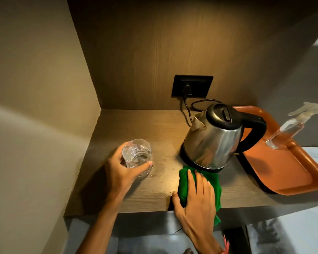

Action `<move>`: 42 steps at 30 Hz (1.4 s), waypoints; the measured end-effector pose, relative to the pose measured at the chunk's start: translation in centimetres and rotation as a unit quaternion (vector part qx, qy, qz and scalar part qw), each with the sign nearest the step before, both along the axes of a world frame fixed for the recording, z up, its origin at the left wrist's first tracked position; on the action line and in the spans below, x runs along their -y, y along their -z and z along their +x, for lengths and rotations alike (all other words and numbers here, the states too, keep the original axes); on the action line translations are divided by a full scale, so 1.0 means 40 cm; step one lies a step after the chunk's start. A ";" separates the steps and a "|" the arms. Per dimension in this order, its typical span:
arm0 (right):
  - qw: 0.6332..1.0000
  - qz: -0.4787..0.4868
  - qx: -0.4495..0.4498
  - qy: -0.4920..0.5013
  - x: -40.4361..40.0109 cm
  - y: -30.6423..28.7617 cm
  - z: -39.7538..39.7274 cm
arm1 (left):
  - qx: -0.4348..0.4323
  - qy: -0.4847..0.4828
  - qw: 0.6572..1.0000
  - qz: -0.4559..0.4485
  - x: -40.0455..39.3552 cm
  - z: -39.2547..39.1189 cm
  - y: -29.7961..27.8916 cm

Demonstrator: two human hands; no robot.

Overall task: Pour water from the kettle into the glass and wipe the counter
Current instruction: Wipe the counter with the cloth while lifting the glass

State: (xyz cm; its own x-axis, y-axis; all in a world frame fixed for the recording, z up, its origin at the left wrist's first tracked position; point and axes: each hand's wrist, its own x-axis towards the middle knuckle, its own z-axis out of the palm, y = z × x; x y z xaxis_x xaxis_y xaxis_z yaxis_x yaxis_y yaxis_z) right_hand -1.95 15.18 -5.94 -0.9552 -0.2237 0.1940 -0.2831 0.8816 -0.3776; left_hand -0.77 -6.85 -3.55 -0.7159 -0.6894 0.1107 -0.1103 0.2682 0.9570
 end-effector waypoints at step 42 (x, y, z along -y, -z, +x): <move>0.960 -0.106 0.159 -0.206 0.043 -0.020 -0.017 | -0.108 0.000 0.994 -0.014 0.124 0.091 -0.155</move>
